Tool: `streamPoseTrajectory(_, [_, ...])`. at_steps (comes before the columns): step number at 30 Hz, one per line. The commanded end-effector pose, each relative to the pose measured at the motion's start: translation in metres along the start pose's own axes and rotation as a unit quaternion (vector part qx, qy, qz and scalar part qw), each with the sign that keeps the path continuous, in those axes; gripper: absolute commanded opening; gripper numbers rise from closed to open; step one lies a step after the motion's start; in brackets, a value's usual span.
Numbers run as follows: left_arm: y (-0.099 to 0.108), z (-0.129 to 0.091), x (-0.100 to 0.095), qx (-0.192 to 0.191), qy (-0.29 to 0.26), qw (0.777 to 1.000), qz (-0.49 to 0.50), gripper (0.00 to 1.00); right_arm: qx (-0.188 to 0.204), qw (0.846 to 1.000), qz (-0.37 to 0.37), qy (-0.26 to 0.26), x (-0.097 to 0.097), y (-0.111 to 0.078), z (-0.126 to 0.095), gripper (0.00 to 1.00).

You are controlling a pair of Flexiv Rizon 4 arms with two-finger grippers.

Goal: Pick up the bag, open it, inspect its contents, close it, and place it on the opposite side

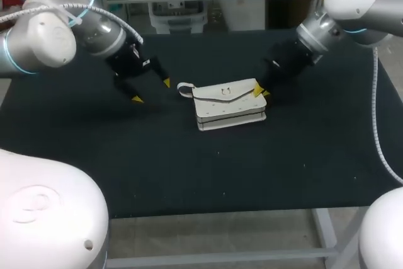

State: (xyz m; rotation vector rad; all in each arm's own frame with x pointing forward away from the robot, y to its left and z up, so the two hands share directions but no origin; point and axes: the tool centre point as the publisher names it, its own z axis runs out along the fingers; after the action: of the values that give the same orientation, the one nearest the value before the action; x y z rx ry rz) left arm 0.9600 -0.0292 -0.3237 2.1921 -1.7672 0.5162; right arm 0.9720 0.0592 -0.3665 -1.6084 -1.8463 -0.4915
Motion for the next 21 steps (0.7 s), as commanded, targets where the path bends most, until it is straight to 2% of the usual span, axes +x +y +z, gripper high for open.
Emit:
streamPoseTrajectory(1, [-0.011,-0.004,0.001,-0.029,-0.067,0.997,0.033,1.00,0.004,1.000,-0.001,0.007,-0.003,0.000,-0.010,0.00])
streamPoseTrajectory(16, [-0.011,-0.004,0.001,-0.029,-0.067,0.997,0.033,1.00,0.004,1.000,-0.001,0.007,-0.003,0.000,-0.010,0.00])
streamPoseTrajectory(18, [-0.018,-0.009,-0.003,-0.025,-0.064,0.996,0.057,1.00,-0.014,1.000,-0.007,0.007,-0.012,0.004,-0.019,0.00])
streamPoseTrajectory(19, [-0.022,-0.012,-0.005,-0.026,-0.064,0.996,0.060,1.00,-0.028,1.000,-0.006,-0.011,-0.019,0.008,-0.026,0.00])
streamPoseTrajectory(21, [-0.029,-0.019,-0.010,-0.028,-0.069,0.995,0.072,1.00,-0.045,0.999,-0.005,-0.005,-0.037,0.016,-0.045,0.00])
